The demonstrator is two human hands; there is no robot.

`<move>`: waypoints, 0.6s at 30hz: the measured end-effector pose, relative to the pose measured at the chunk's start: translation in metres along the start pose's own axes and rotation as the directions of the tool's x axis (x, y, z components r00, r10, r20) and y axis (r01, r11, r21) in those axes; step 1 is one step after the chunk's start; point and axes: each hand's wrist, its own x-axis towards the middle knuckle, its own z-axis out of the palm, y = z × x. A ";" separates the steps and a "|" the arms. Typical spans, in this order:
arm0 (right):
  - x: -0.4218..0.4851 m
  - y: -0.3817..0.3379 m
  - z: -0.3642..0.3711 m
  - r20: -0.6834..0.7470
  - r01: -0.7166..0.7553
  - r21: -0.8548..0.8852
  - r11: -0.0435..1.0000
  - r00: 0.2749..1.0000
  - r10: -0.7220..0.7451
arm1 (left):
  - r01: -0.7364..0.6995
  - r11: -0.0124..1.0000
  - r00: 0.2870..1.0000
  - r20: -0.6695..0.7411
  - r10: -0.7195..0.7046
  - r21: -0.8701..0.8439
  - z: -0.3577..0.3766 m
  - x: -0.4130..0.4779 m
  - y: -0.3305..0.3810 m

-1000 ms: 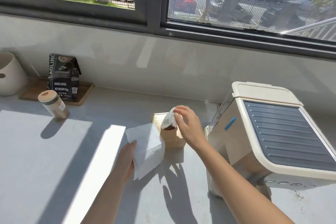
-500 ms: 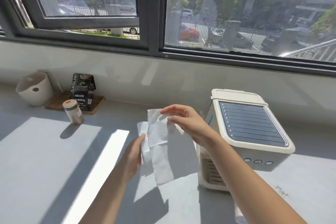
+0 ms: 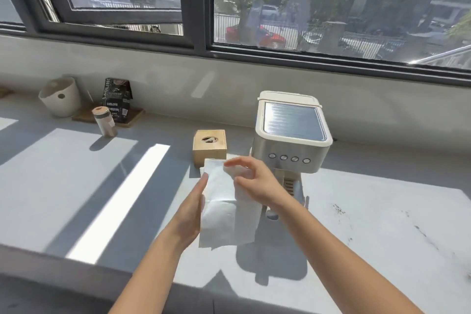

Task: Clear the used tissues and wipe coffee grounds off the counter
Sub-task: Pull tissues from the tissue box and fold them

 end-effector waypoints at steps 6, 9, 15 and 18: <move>-0.110 0.049 -0.031 -0.203 -0.114 0.240 0.964 0.965 0.164 | 0.042 0.990 0.989 0.133 -0.060 0.136 0.050 -0.045 -0.064; -0.167 0.083 -0.052 0.078 -0.484 0.397 0.780 0.865 0.496 | 0.160 0.974 0.978 0.106 -0.178 0.161 0.073 -0.056 -0.095; -0.248 0.125 -0.086 0.270 -0.572 0.415 0.708 0.820 0.505 | 0.253 0.931 0.911 0.259 -0.321 0.265 0.131 -0.050 -0.124; -0.263 0.133 -0.102 0.041 -0.466 0.445 0.765 0.863 0.503 | 0.272 0.881 0.849 0.336 -0.409 0.386 0.152 -0.044 -0.129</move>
